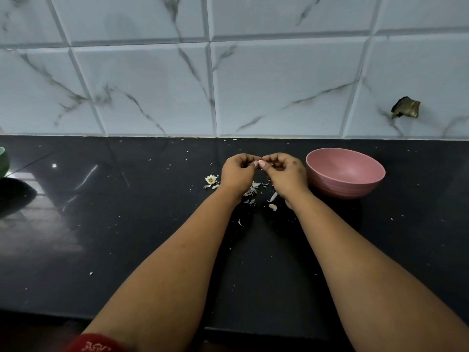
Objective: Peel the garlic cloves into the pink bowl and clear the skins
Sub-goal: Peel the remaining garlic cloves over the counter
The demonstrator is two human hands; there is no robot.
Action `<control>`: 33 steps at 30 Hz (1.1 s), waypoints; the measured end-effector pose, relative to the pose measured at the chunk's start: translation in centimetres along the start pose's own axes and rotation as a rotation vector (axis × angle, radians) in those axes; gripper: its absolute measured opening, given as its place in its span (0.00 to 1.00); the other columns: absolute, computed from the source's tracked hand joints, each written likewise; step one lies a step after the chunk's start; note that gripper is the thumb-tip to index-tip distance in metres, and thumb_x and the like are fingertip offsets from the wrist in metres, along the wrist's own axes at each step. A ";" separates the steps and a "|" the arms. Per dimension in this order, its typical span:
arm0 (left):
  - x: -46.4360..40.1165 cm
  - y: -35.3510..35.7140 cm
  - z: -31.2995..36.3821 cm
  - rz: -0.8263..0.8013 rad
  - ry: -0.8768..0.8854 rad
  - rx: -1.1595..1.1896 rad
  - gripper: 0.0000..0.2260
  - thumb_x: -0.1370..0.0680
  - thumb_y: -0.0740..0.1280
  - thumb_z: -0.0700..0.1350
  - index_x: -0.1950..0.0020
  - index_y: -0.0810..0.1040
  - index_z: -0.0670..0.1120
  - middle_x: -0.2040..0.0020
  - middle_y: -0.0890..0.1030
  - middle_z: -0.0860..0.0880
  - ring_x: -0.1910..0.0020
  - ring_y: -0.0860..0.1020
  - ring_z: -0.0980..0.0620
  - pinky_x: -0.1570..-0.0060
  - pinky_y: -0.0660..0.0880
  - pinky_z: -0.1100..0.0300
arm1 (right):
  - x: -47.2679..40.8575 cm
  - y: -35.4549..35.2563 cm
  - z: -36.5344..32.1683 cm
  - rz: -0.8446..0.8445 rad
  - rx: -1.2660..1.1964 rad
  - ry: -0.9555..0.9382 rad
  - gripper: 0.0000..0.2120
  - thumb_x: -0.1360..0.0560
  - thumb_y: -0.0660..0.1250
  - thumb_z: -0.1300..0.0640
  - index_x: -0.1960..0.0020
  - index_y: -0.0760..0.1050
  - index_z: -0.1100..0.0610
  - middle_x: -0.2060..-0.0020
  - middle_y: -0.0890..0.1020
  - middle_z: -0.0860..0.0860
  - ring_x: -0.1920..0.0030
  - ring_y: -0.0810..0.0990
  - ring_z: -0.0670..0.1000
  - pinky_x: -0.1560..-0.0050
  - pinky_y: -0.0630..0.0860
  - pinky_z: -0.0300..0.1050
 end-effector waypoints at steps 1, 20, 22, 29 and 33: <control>0.0 0.0 0.0 -0.007 0.003 0.002 0.06 0.22 0.66 0.37 0.50 0.83 0.41 0.61 0.82 0.49 0.67 0.73 0.61 0.61 0.71 0.64 | 0.0 0.0 0.1 0.003 -0.027 0.016 0.04 0.29 0.75 0.57 0.57 0.81 0.51 0.59 0.85 0.51 0.59 0.81 0.47 0.53 0.81 0.45; 0.2 1.0 -0.1 -0.124 0.010 0.036 0.04 0.24 0.71 0.38 0.51 0.83 0.43 0.56 0.84 0.45 0.57 0.80 0.55 0.52 0.77 0.65 | -0.1 -0.6 0.8 0.009 -0.124 0.102 0.09 0.25 0.68 0.65 0.58 0.79 0.52 0.60 0.84 0.53 0.63 0.81 0.45 0.67 0.73 0.35; 0.1 0.8 -0.1 -0.098 0.026 0.029 0.03 0.25 0.72 0.38 0.53 0.83 0.44 0.56 0.84 0.45 0.56 0.81 0.54 0.49 0.78 0.61 | -0.3 -0.5 0.9 0.017 -0.128 0.109 0.10 0.23 0.64 0.66 0.56 0.78 0.53 0.58 0.85 0.55 0.61 0.82 0.46 0.61 0.76 0.37; 0.0 0.2 0.0 -0.055 0.030 0.002 0.02 0.24 0.71 0.41 0.55 0.83 0.46 0.58 0.85 0.44 0.62 0.80 0.54 0.55 0.78 0.56 | 0.1 -1.0 0.0 0.045 -0.124 0.049 0.03 0.28 0.72 0.63 0.54 0.82 0.58 0.63 0.85 0.54 0.64 0.84 0.46 0.65 0.78 0.36; 0.0 0.3 0.1 -0.049 0.055 -0.078 0.05 0.23 0.70 0.45 0.57 0.83 0.45 0.60 0.85 0.47 0.60 0.81 0.51 0.53 0.79 0.53 | 0.2 -1.1 -0.8 0.084 -0.114 0.005 0.02 0.26 0.72 0.56 0.58 0.81 0.53 0.66 0.84 0.50 0.67 0.82 0.45 0.68 0.76 0.38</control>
Point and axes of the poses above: each hand's wrist, its own x-axis away from the middle knuckle, its own y-axis out of the palm, z = x × y, the point moved 7 cm from there along -x, towards the middle knuckle
